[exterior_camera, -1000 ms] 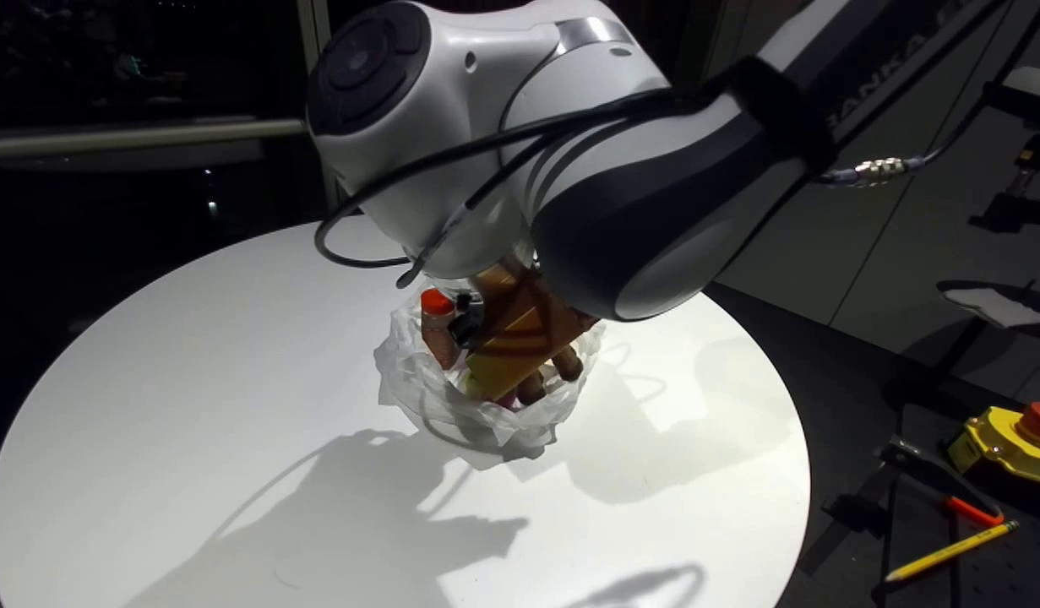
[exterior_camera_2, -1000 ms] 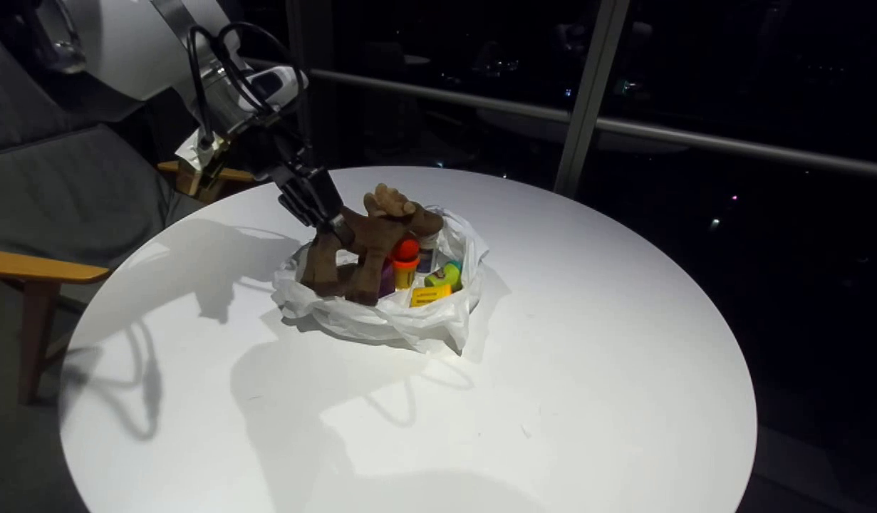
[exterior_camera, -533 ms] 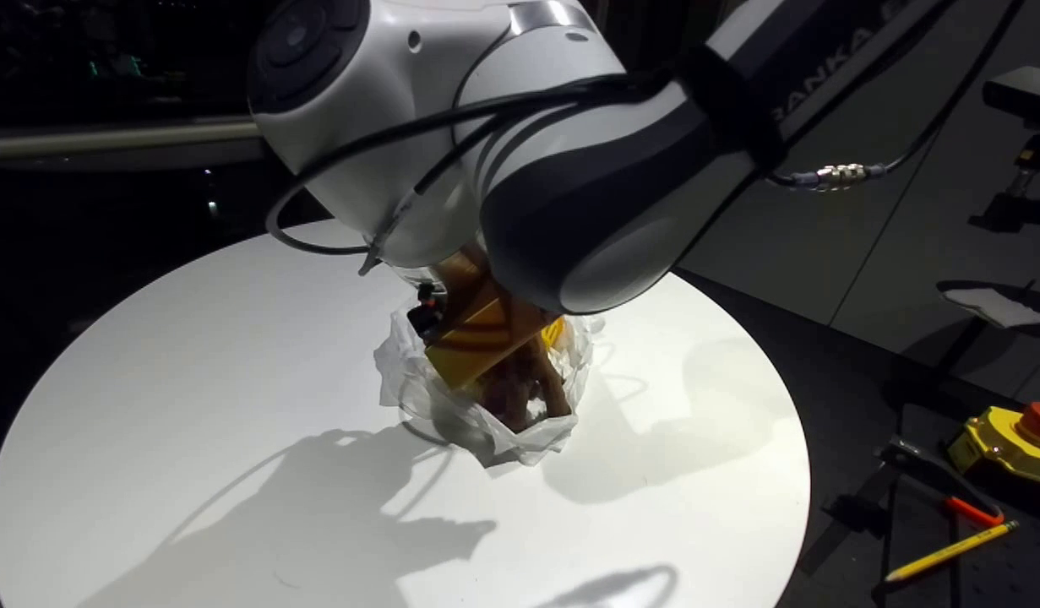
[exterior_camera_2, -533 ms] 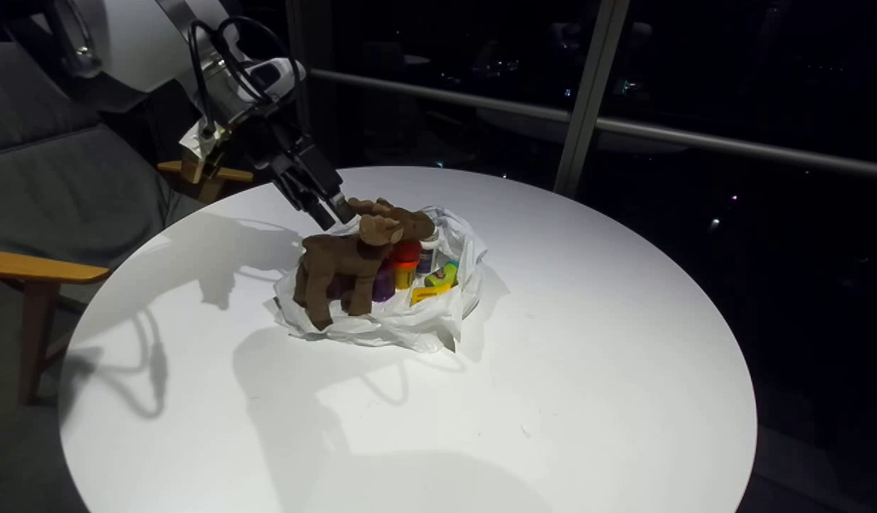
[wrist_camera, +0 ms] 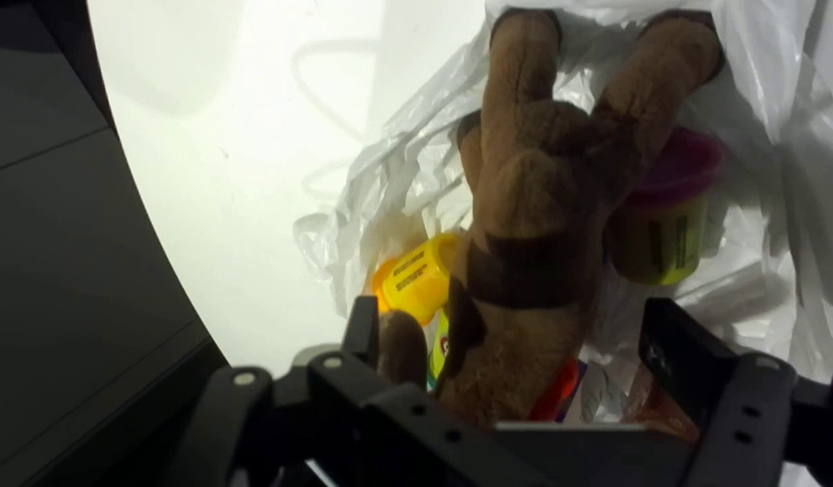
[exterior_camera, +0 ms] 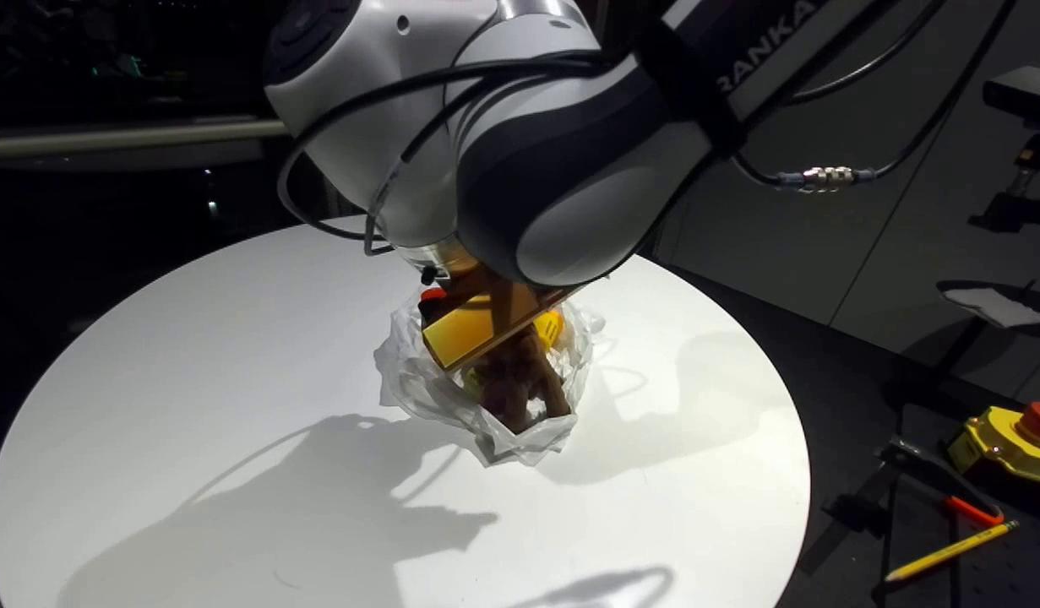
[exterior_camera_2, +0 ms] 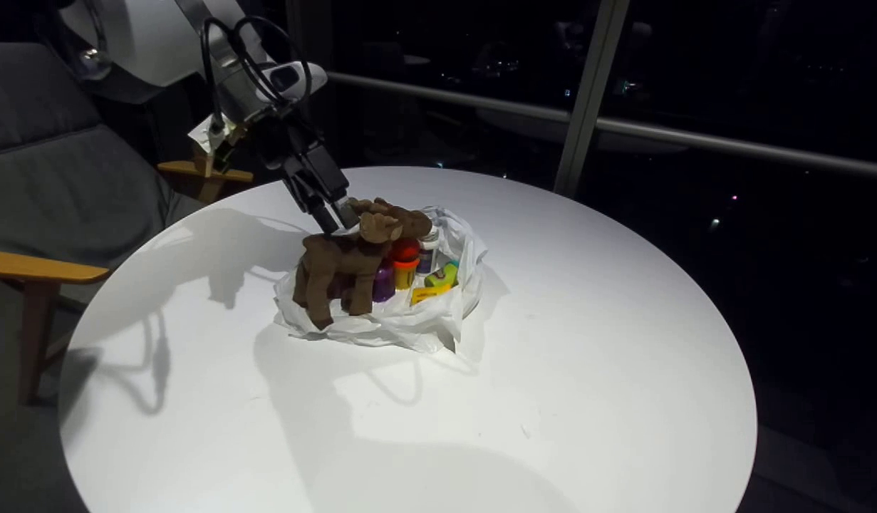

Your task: Put all the objects in the white plastic bag

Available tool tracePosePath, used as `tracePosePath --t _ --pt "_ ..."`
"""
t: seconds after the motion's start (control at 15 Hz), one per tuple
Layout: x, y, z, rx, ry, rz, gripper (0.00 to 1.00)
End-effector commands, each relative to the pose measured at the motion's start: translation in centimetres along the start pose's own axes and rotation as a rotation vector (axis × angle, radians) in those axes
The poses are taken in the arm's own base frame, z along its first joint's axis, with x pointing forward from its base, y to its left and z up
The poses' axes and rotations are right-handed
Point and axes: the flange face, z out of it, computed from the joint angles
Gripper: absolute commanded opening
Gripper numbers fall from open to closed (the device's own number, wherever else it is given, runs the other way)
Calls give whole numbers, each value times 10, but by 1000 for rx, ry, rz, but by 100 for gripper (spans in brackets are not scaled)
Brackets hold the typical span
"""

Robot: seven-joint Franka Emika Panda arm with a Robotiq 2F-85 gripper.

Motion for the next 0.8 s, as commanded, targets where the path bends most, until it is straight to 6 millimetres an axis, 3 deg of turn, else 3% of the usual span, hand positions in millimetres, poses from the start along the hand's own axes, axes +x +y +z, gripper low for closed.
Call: tracePosePath --t 0.0,0.47,0.53,0.6,0.73 --pt "3 16 2 27 -144 -47 100" --pt "25 32 25 223 -397 50 100" --pt "31 35 29 255 -415 89 95" --pt "38 38 35 284 -428 136 74" --pt "49 45 44 330 -454 208 70"
